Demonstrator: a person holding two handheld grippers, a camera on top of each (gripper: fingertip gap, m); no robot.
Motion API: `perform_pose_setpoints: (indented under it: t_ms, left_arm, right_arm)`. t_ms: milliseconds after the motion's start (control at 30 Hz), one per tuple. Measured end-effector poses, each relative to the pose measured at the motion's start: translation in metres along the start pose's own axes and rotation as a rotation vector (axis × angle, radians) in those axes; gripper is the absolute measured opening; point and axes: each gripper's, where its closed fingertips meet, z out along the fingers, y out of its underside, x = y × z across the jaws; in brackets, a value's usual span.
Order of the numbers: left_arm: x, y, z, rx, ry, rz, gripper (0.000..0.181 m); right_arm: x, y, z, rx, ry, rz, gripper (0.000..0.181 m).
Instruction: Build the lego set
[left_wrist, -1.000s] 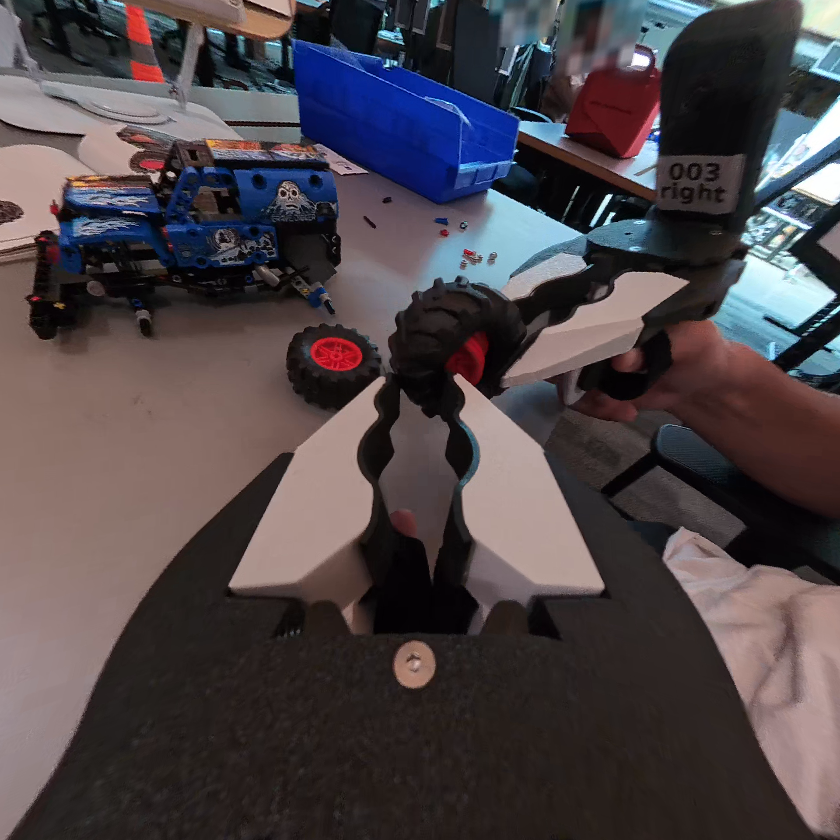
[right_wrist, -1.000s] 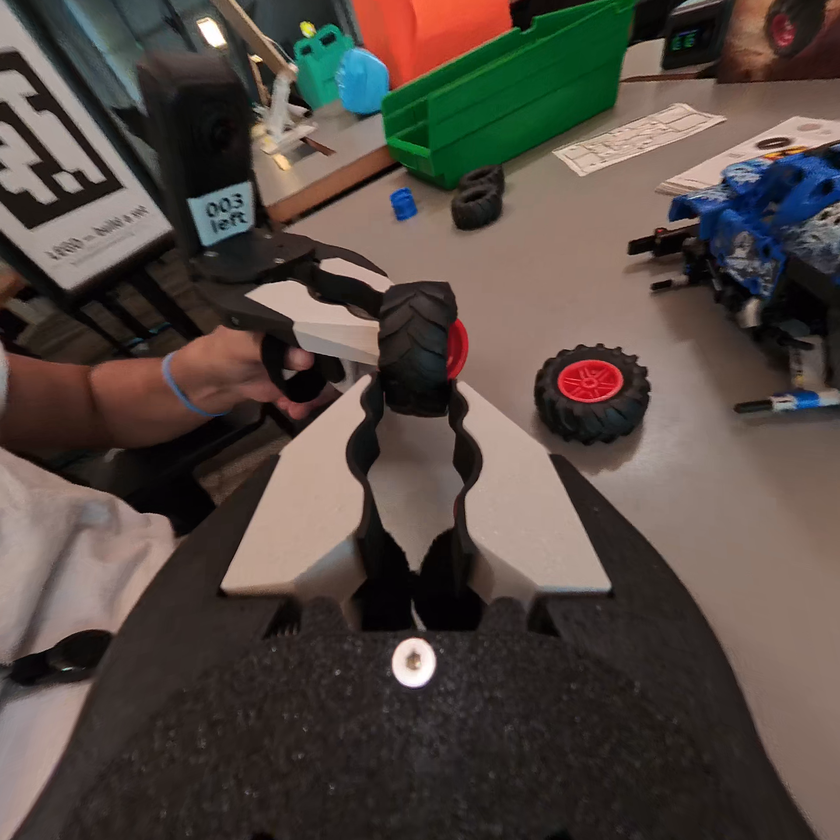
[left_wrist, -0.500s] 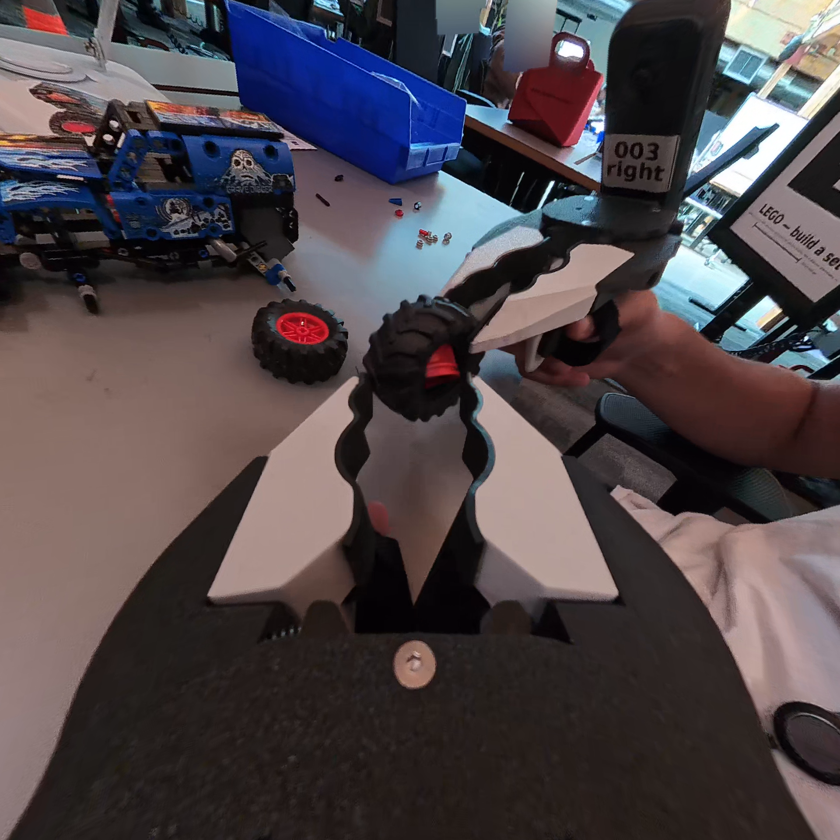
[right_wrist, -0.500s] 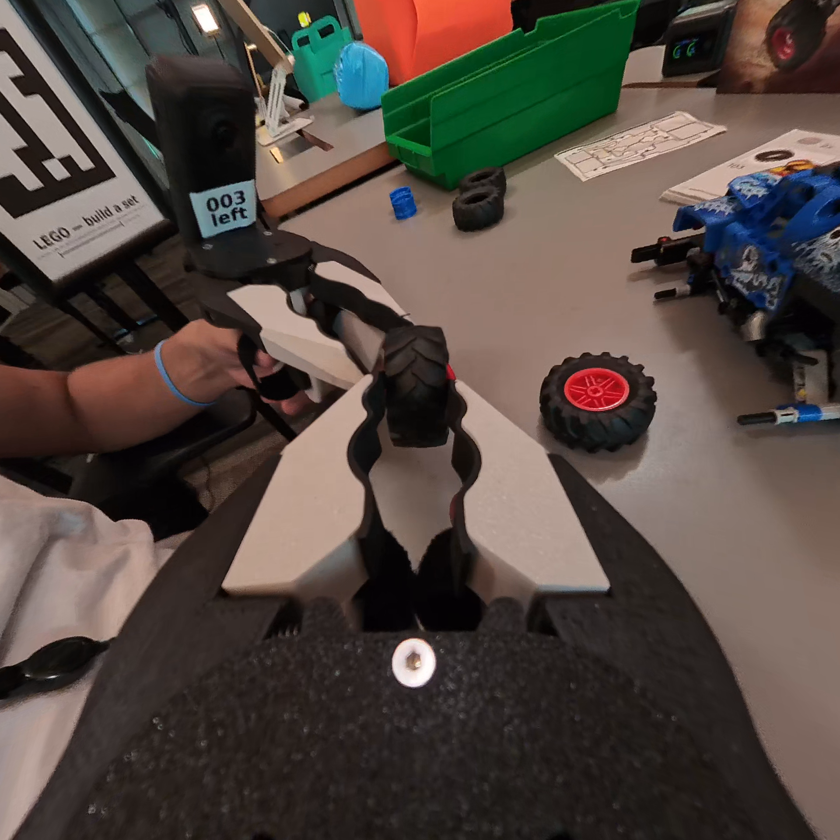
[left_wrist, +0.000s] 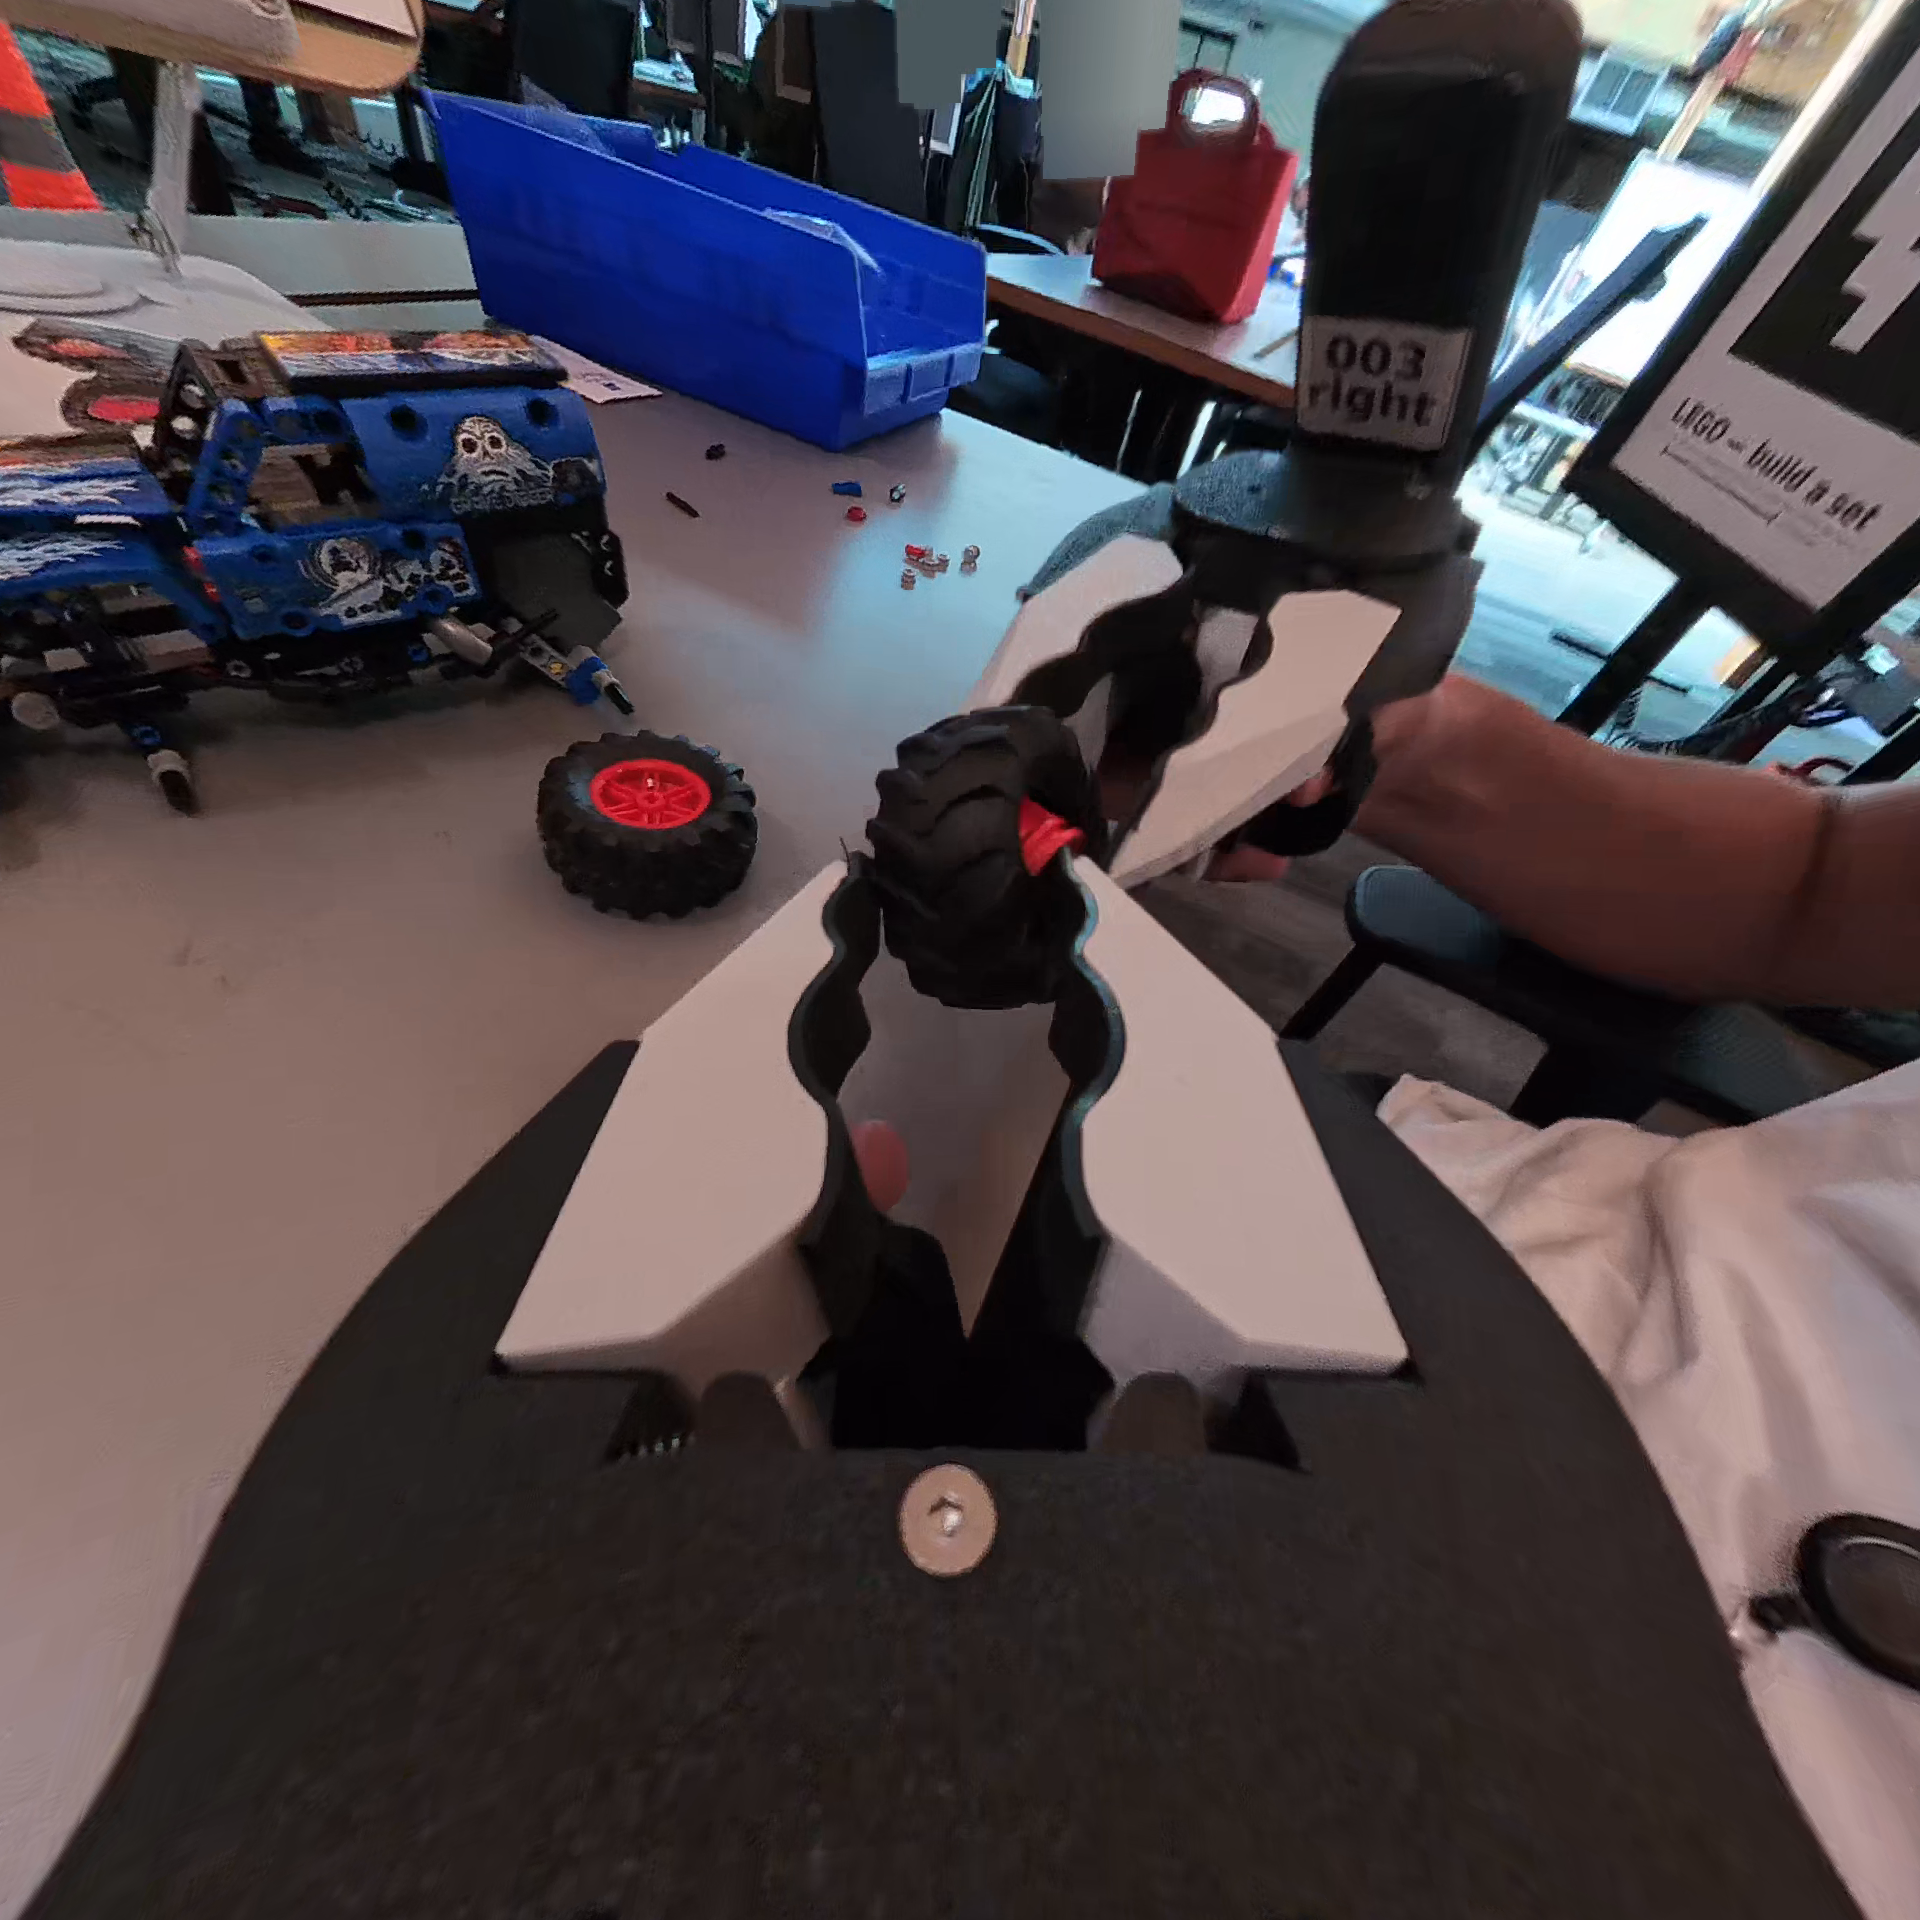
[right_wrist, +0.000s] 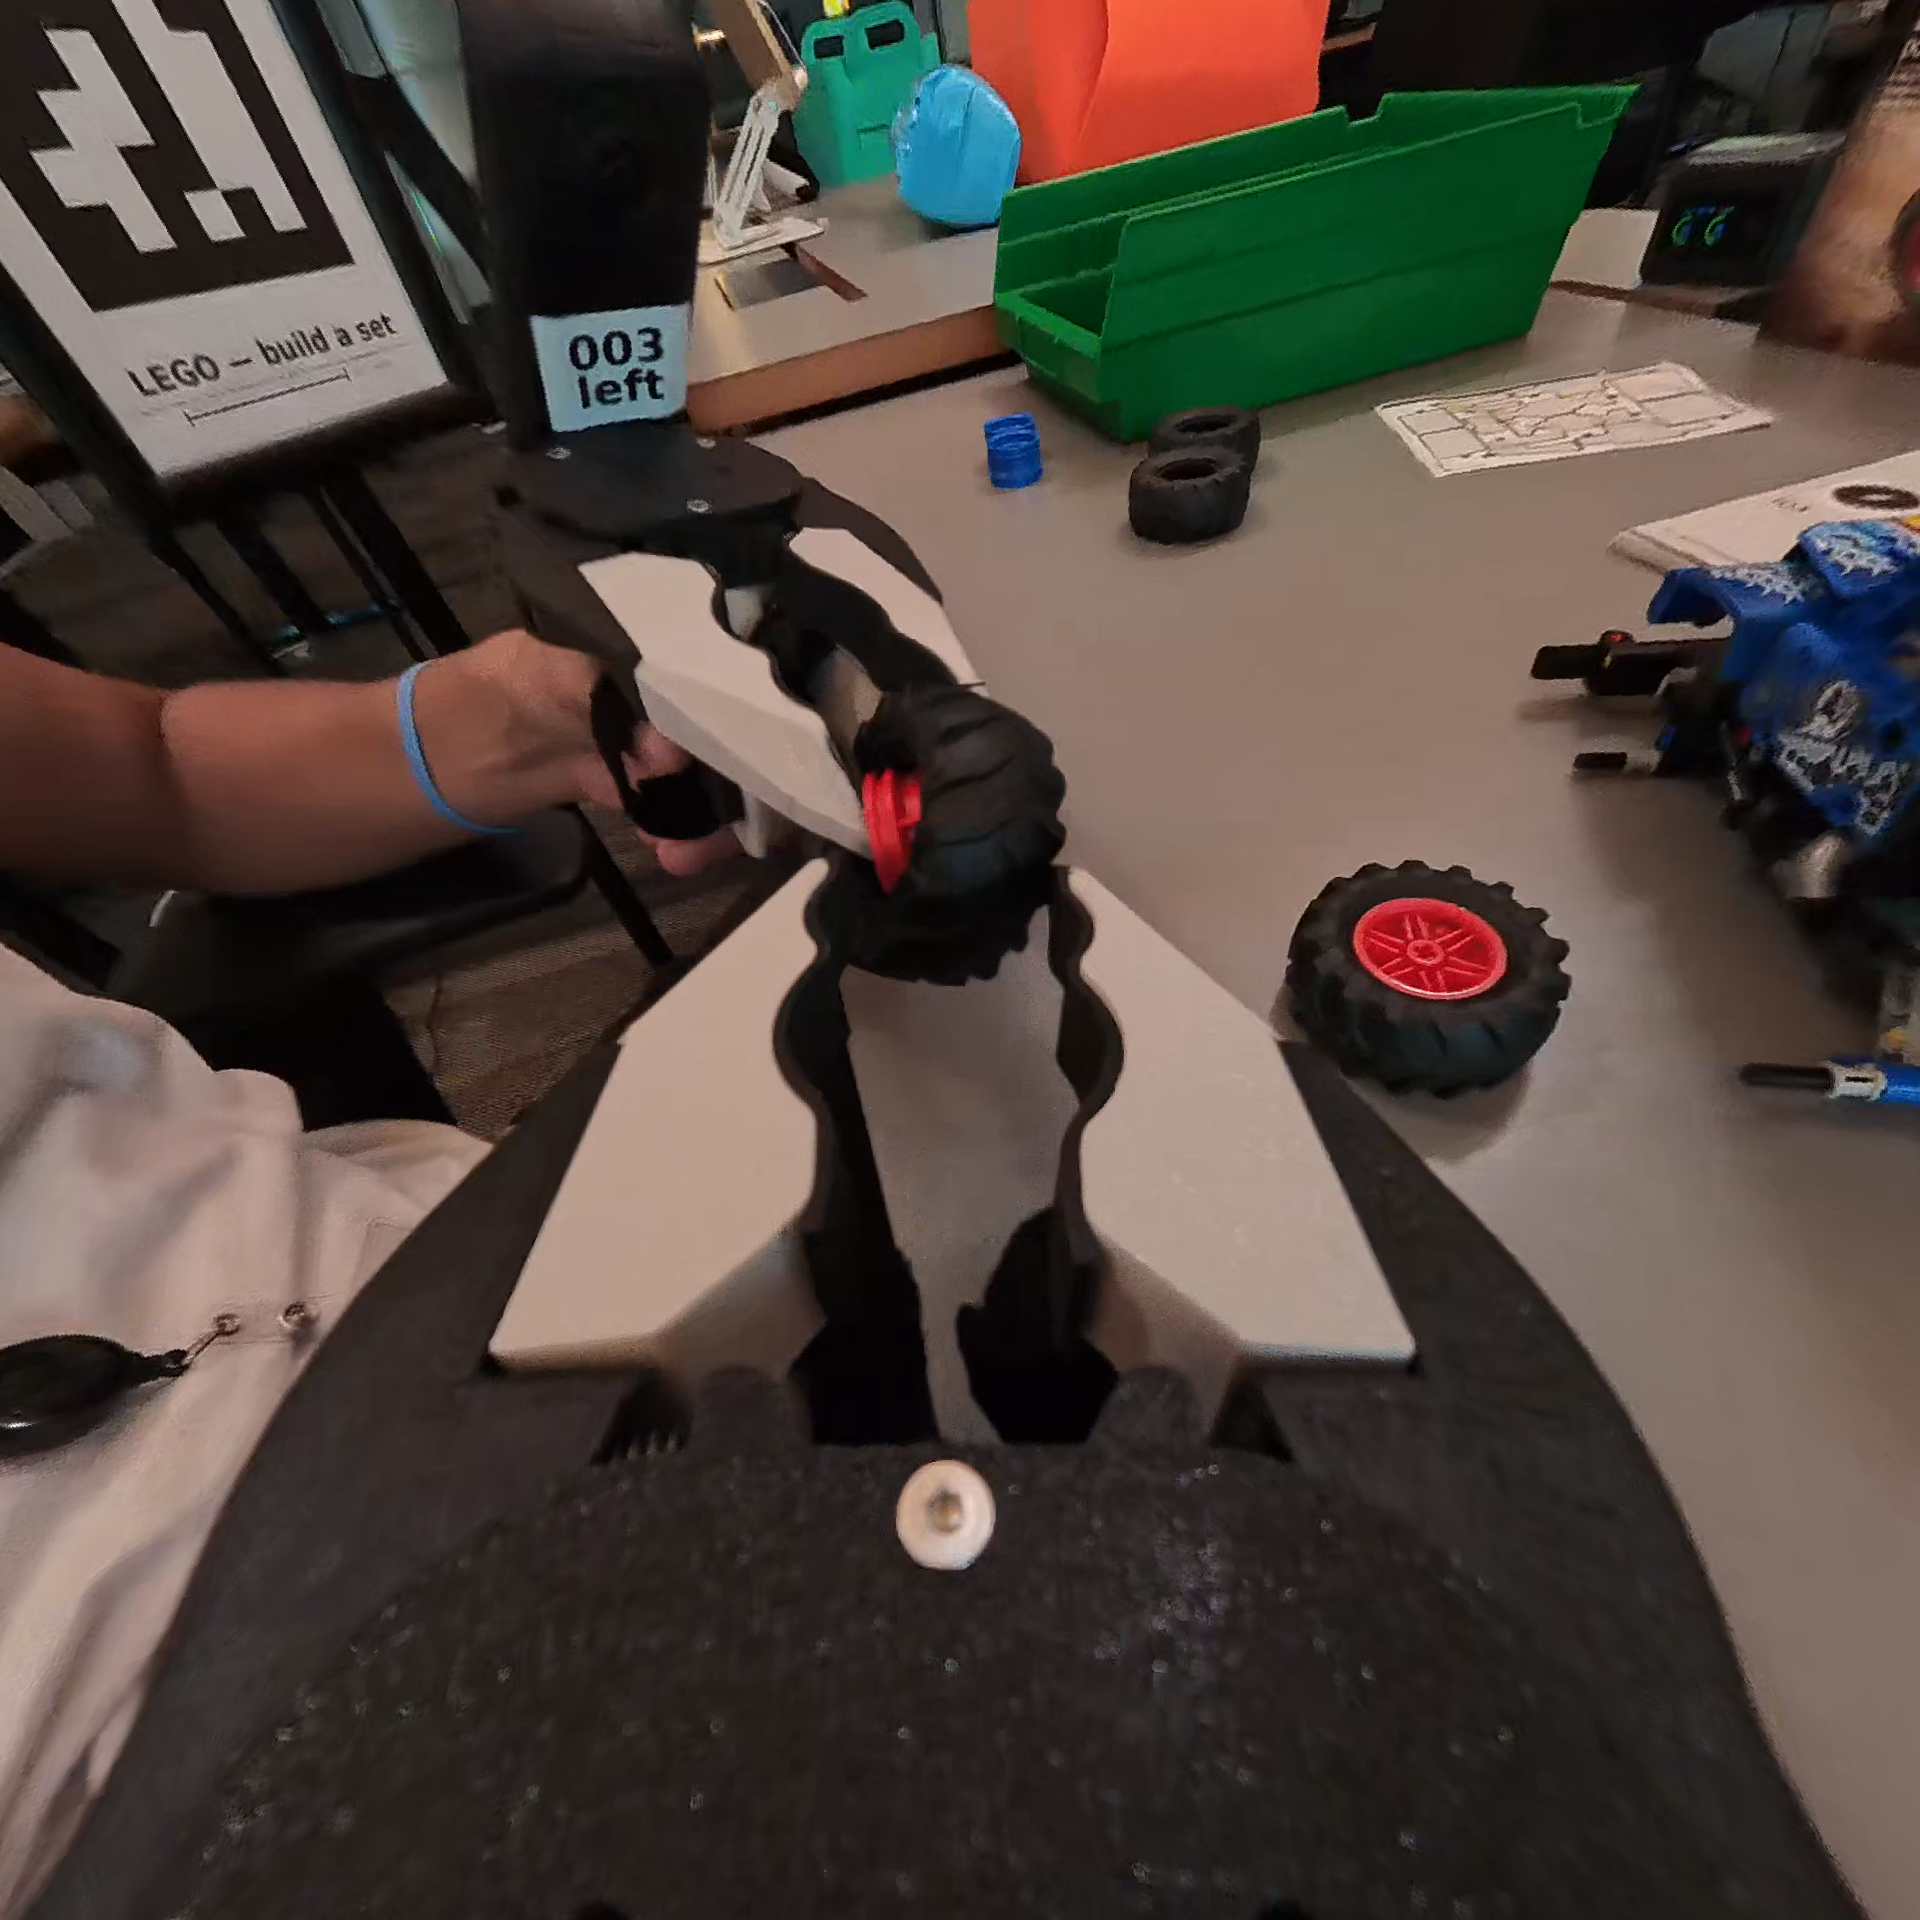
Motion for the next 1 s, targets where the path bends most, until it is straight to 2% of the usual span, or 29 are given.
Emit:
perform_pose_setpoints:
  t_ms: [133, 267, 433, 533, 633, 700, 800, 900, 967, 1000]
  left_arm:
    - [0.003, -0.002, -0.001, 0.014, 0.043, -0.058, 0.030]
    - [0.010, -0.003, -0.003, 0.025, 0.081, -0.020, 0.029]
    - [0.014, -0.005, -0.005, 0.022, 0.052, 0.121, 0.029]
    - [0.020, -0.010, -0.007, 0.052, 0.089, 0.110, 0.028]
    - [0.029, 0.003, 0.003, 0.004, 0.121, 0.115, 0.026]
    - [0.031, -0.004, 0.002, 0.027, 0.119, 0.098, 0.025]
    - [0.029, -0.005, 0.004, 0.013, 0.095, 0.108, 0.026]
    - [0.011, -0.003, 0.008, 0.006, -0.013, 0.066, 0.027]
    - [0.000, -0.007, 0.008, 0.047, -0.054, -0.027, 0.028]
    - [0.000, -0.009, 0.009, 0.065, -0.034, -0.090, 0.028]
  right_arm:
    - [-0.002, 0.000, 0.002, 0.011, -0.009, -0.004, 0.036]
    - [-0.009, -0.003, 0.002, 0.029, -0.066, 0.030, 0.033]
    - [-0.019, -0.005, 0.000, 0.034, -0.242, 0.334, 0.027]
    - [-0.026, -0.015, -0.004, 0.083, -0.349, 0.458, 0.026]
    - [-0.036, -0.030, -0.009, 0.161, -0.491, 0.590, 0.022]
    - [-0.038, -0.035, -0.014, 0.171, -0.549, 0.671, 0.022]
    - [-0.036, -0.034, -0.014, 0.115, -0.424, 0.481, 0.025]
    - [-0.011, -0.027, -0.013, 0.081, -0.114, 0.162, 0.029]
    - [0.000, -0.018, -0.013, 0.019, 0.038, -0.027, 0.031]
    - [-0.001, -0.014, -0.010, -0.002, 0.057, -0.051, 0.036]
